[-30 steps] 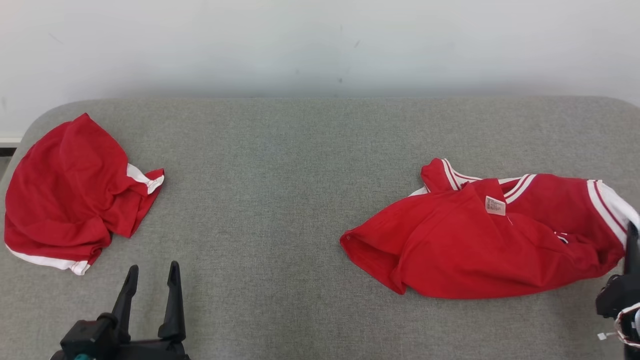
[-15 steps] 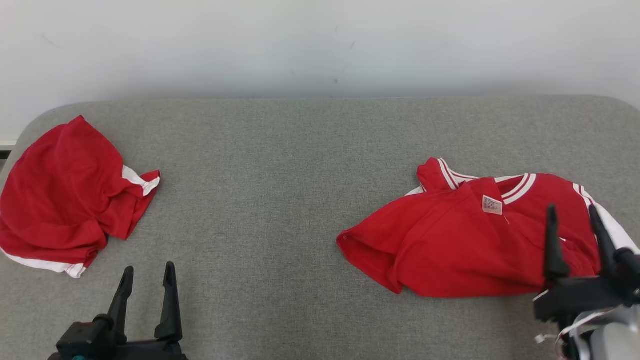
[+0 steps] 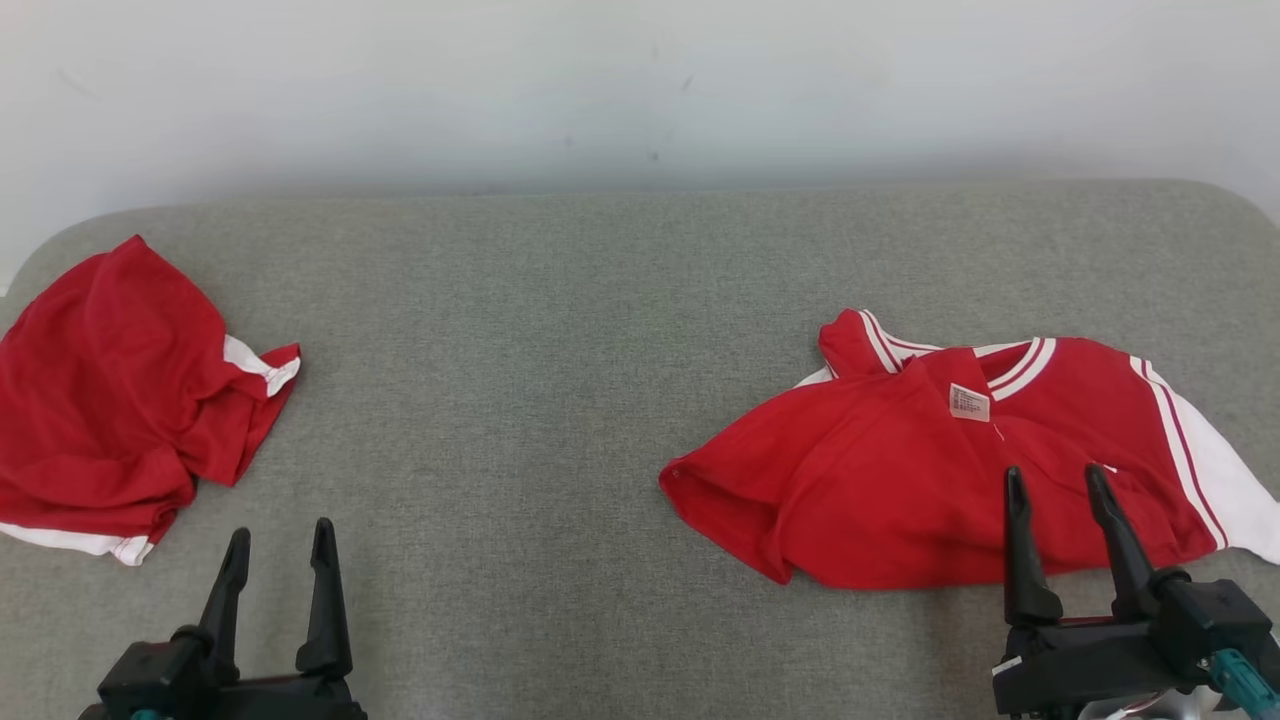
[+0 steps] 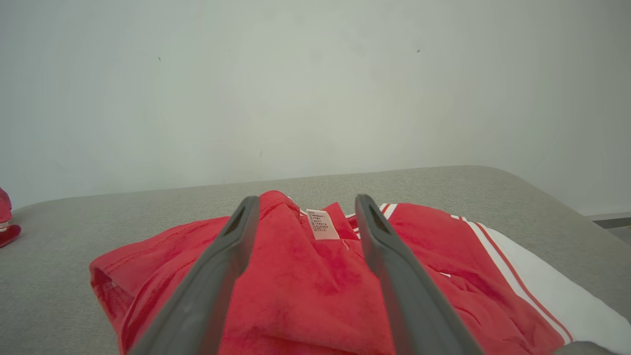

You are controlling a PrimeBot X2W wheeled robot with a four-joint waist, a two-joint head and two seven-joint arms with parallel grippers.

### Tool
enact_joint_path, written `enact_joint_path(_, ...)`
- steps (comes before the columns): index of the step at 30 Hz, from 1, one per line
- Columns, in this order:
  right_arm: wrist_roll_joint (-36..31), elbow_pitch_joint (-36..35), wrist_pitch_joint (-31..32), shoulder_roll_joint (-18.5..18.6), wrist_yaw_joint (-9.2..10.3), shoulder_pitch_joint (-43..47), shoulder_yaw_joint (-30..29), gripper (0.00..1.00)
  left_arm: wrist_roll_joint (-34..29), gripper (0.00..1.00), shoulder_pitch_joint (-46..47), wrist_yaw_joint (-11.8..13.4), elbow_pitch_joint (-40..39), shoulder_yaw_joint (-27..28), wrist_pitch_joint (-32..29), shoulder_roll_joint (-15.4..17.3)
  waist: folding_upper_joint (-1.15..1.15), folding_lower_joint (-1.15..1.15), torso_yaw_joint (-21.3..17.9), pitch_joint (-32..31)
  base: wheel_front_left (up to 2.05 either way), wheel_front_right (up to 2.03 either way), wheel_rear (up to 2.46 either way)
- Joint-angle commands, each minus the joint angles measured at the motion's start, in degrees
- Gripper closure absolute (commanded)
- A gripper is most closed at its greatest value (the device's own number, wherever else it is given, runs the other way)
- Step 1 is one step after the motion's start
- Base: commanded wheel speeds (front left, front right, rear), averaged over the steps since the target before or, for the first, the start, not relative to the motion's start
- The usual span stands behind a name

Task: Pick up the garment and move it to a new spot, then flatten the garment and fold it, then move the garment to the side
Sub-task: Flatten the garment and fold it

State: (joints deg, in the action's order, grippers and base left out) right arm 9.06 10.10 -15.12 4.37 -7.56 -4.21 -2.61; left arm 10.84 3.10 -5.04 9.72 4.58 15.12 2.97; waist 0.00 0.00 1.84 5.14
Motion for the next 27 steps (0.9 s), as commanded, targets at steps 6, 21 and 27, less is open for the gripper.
enact_joint_path(6, -0.19, -0.29, -0.04, -0.22, 0.14, -0.78, 0.85, 0.00, -1.09, 0.00, 3.11, -0.50, 0.00, -2.11, 0.05, -0.08, 0.00, 0.00, -1.21, 0.72, 0.00, 0.00, 0.00)
enact_joint_path(21, 0.62, -0.35, -0.04, -0.76, 0.14, -3.84, 1.40, 0.00, -1.81, 0.00, 17.83, -2.37, 9.19, -22.21, -0.42, -0.03, 0.00, 0.00, -9.69, 6.30, 0.00, 0.00, 0.00)
enact_joint_path(27, 1.32, -0.36, -0.05, -1.15, 0.14, -4.64, 1.33, 0.00, 0.38, 0.00, 21.34, -2.33, 14.11, -30.93, -0.54, 0.70, 0.00, 0.00, -12.94, 8.21, 0.00, 0.00, 0.00)
